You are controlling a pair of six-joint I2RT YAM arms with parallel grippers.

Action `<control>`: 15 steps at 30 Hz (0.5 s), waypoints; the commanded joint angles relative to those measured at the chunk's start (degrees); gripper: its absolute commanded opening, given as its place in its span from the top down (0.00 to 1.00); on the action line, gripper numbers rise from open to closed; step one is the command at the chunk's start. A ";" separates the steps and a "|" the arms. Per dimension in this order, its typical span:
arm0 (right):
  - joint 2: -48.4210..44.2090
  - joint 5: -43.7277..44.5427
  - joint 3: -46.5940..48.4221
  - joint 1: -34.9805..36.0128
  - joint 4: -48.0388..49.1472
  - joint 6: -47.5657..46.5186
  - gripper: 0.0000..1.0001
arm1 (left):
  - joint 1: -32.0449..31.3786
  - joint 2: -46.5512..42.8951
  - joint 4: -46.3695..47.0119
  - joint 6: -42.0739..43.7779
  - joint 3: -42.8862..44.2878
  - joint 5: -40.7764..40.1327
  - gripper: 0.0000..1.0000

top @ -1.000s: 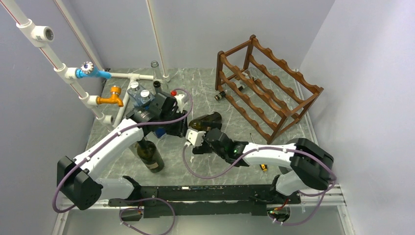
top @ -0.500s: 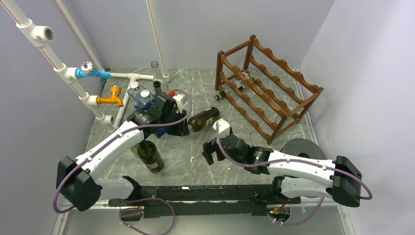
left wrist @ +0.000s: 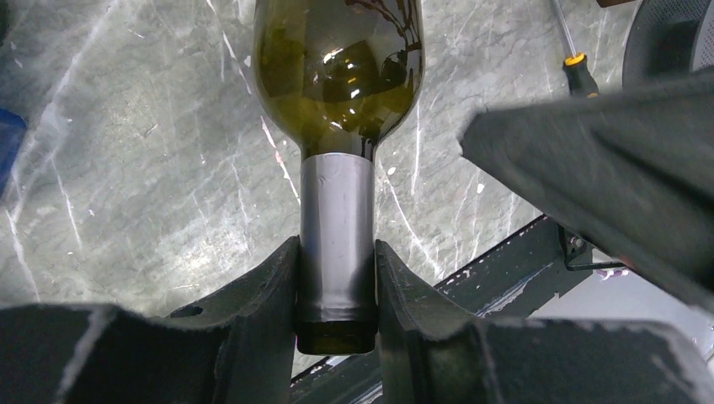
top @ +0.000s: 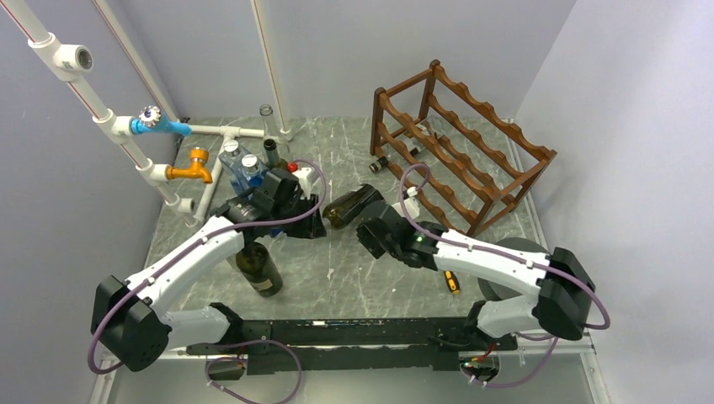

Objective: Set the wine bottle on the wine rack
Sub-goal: Pick up the wine bottle from the center of the board.

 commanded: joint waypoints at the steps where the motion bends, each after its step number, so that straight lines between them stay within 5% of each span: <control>1: 4.84 -5.75 2.77 -3.75 3.41 14.16 0.00 | 0.16 -2.65 4.22 -0.86 -0.08 2.11 1.00; 12: 11.95 -12.82 7.74 -5.87 5.24 13.79 0.00 | 0.11 -1.60 6.87 0.65 -1.45 3.34 1.00; 15: 12.96 -13.82 7.81 -5.87 5.55 14.44 0.10 | 0.12 -1.02 7.03 1.20 -1.07 2.73 1.00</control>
